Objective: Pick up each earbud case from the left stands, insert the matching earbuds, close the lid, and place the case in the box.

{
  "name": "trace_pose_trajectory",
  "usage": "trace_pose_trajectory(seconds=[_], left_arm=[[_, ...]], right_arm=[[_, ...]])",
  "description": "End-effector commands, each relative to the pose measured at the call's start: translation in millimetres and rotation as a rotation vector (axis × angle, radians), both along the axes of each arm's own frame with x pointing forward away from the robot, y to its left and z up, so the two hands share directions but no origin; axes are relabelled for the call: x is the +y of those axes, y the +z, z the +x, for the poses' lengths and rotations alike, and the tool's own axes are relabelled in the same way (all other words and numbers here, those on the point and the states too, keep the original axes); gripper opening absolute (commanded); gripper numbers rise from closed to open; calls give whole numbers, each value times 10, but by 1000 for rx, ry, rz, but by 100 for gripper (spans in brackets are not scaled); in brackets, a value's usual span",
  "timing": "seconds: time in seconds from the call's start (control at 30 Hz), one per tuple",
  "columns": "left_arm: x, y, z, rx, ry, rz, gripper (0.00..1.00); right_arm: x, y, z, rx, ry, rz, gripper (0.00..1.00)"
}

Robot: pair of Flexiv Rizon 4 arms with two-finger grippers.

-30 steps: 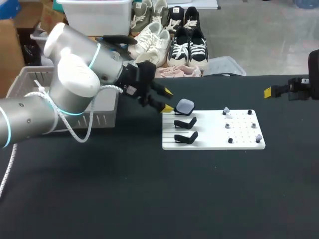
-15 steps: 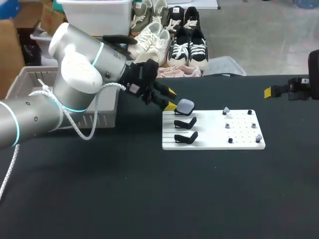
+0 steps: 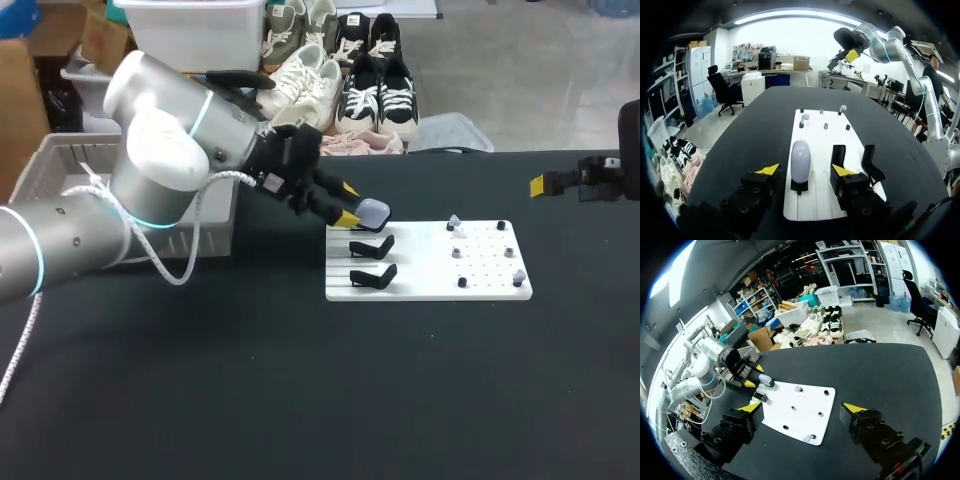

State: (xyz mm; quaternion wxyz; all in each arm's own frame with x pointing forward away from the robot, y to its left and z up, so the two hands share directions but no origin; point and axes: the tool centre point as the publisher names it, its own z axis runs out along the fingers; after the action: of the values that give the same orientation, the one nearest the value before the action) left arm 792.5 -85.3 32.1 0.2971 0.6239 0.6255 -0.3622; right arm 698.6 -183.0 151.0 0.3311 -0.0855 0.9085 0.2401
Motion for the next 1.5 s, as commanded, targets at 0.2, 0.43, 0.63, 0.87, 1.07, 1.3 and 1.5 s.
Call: trace_pose_trajectory(seconds=[0.2,0.43,0.63,0.87,1.07,1.3,1.5], left_arm=[[-76,-73,0,-11,-8,3,61],[-92,-104,50,-11,0,8,63],[-114,-124,57,-12,3,8,60],[-140,-133,61,-11,5,6,58],[-163,-135,47,-15,0,4,55],[-187,-165,59,-13,12,9,46],[-193,-161,61,-14,20,4,35]], right_arm=[[-18,-8,10,0,7,5,100],[-18,-8,10,0,7,5,100],[-18,-8,10,0,7,5,100],[-18,-8,10,0,7,5,100],[-18,-8,10,0,7,5,100],[-18,-8,10,0,7,5,100],[-18,-8,10,0,7,5,100]])
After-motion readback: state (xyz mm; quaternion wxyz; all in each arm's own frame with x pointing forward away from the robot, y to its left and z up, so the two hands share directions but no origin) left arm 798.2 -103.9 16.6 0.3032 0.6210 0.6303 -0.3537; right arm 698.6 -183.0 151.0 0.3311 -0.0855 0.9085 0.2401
